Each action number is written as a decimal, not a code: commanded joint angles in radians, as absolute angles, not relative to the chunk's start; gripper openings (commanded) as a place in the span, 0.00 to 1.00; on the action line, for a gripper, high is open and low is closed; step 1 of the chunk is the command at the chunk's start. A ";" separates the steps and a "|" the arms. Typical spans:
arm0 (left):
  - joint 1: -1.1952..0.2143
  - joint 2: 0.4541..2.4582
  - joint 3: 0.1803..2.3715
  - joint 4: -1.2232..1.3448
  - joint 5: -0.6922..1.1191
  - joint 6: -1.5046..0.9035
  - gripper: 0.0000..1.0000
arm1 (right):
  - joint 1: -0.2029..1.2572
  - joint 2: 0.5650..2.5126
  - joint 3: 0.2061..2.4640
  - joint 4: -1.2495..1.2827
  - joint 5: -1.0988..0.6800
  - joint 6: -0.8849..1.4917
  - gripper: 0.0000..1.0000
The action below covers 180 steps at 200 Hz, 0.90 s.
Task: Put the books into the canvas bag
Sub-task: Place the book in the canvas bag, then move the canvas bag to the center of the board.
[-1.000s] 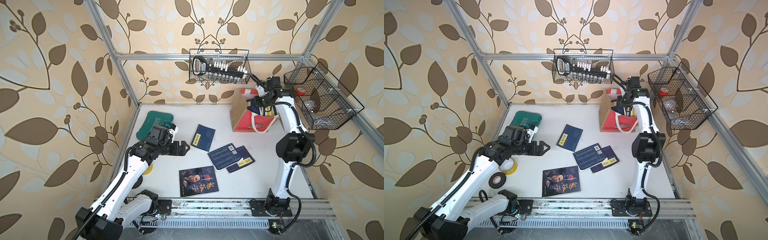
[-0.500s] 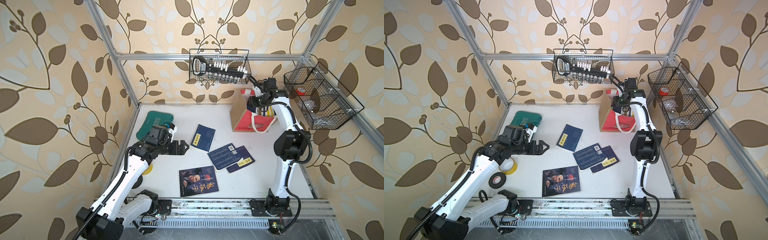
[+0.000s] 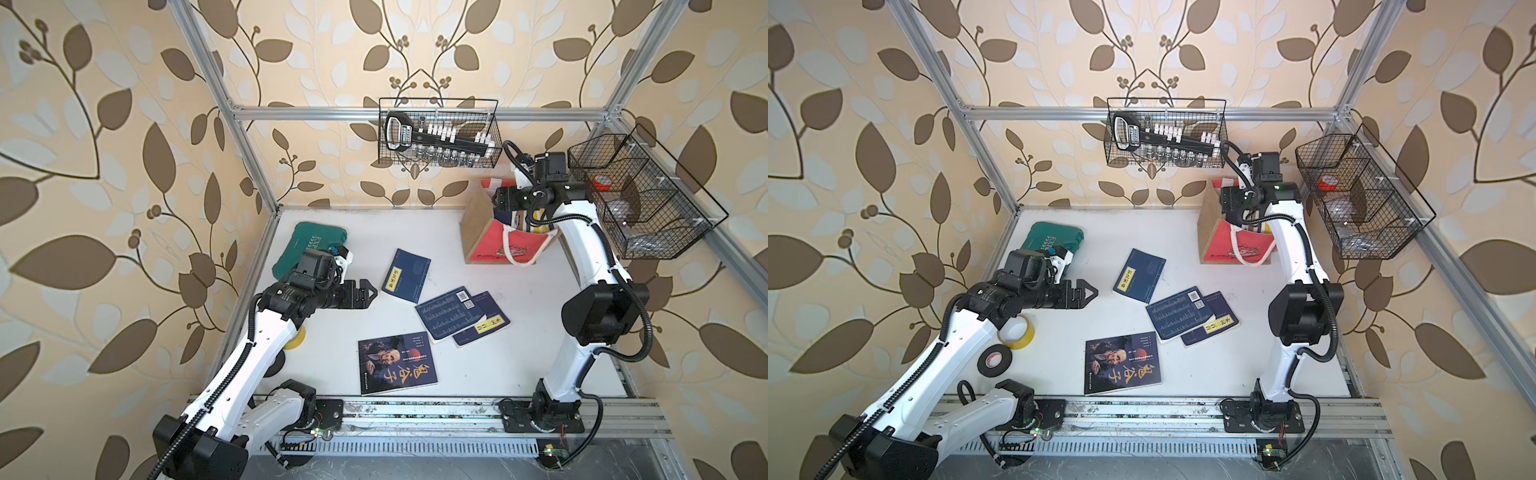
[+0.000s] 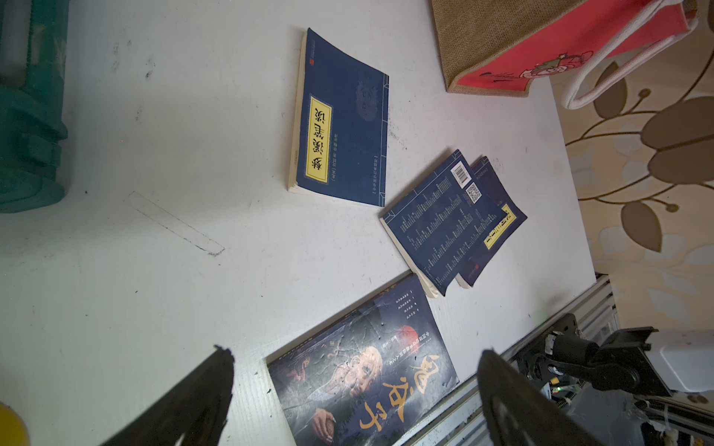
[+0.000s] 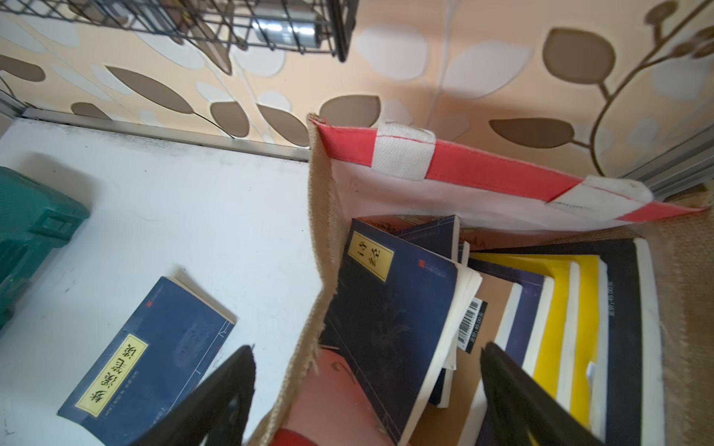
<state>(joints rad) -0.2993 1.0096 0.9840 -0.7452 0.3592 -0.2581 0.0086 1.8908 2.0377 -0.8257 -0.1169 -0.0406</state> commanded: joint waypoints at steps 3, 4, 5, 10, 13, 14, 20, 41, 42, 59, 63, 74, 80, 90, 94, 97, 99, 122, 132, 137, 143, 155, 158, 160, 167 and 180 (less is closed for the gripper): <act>-0.285 1.005 0.990 -0.729 0.371 -0.253 0.98 | 0.031 1.896 2.016 -0.830 -0.139 -0.040 0.89; -0.285 1.004 0.991 -0.729 0.371 -0.253 0.98 | 0.032 1.896 2.015 -0.830 -0.138 -0.041 0.89; -0.285 1.004 0.991 -0.729 0.371 -0.253 0.98 | 0.033 1.897 2.015 -0.830 -0.138 -0.041 0.89; -0.285 1.003 0.989 -0.729 0.371 -0.253 0.98 | 0.038 1.901 2.013 -0.830 -0.139 -0.040 0.89; -0.285 1.003 0.989 -0.729 0.371 -0.253 0.98 | 0.040 1.903 2.013 -0.830 -0.140 -0.039 0.89; -0.285 1.003 0.988 -0.730 0.371 -0.254 0.98 | 0.041 1.904 2.012 -0.830 -0.141 -0.039 0.89; -0.284 1.002 0.989 -0.729 0.371 -0.253 0.98 | 0.047 1.913 2.013 -0.830 -0.141 -0.038 0.89; -0.284 1.002 0.990 -0.729 0.370 -0.253 0.98 | 0.073 1.946 2.013 -0.834 -0.134 -0.036 0.87; -0.283 1.002 0.991 -0.729 0.370 -0.253 0.98 | 0.075 1.948 2.013 -0.834 -0.134 -0.035 0.86; -0.282 0.999 0.989 -0.729 0.370 -0.253 0.98 | 0.098 1.974 2.023 -0.846 -0.119 -0.029 0.67; -0.281 0.999 0.991 -0.729 0.370 -0.253 0.98 | 0.105 1.977 2.024 -0.847 -0.115 -0.028 0.60; -0.281 0.999 0.990 -0.729 0.368 -0.253 0.98 | 0.125 1.980 2.023 -0.848 -0.106 -0.023 0.44; -0.281 0.999 0.990 -0.729 0.368 -0.254 0.98 | 0.139 1.980 2.020 -0.847 -0.100 -0.023 0.37; -0.281 1.002 0.989 -0.729 0.371 -0.254 0.98 | 0.162 1.979 2.015 -0.845 -0.085 -0.023 0.28; -0.280 1.003 0.989 -0.729 0.371 -0.252 0.98 | 0.171 1.980 2.013 -0.844 -0.080 -0.021 0.24; -0.279 1.003 0.991 -0.729 0.373 -0.252 0.98 | 0.175 1.978 2.011 -0.844 -0.078 -0.023 0.21; -0.279 1.004 0.991 -0.729 0.373 -0.253 0.98 | 0.182 1.978 2.010 -0.844 -0.076 -0.023 0.20; -0.277 1.005 0.990 -0.727 0.376 -0.253 0.98 | 0.241 1.962 1.987 -0.833 -0.068 -0.016 0.00; -0.275 1.005 0.990 -0.726 0.376 -0.253 0.98 | 0.276 1.947 1.970 -0.816 -0.065 -0.008 0.00; -0.275 1.006 0.990 -0.724 0.377 -0.253 0.98 | 0.294 1.938 1.959 -0.803 -0.065 -0.004 0.00; -0.273 1.005 0.989 -0.724 0.379 -0.253 0.98 | 0.318 1.928 1.948 -0.790 -0.067 0.004 0.00; -0.269 1.007 0.991 -0.723 0.382 -0.254 0.98 | 0.359 1.907 1.929 -0.751 -0.078 0.025 0.00; -0.268 1.008 0.991 -0.723 0.383 -0.253 0.98 | 0.370 1.902 1.925 -0.742 -0.081 0.031 0.00; -0.267 1.008 0.991 -0.723 0.384 -0.253 0.98 | 0.377 1.899 1.922 -0.734 -0.084 0.033 0.00; -0.265 1.008 0.991 -0.723 0.386 -0.254 0.98 | 0.404 1.894 1.916 -0.715 -0.087 0.045 0.00; -0.262 1.008 0.990 -0.722 0.392 -0.254 0.98 | 0.446 1.895 1.921 -0.692 -0.093 0.060 0.00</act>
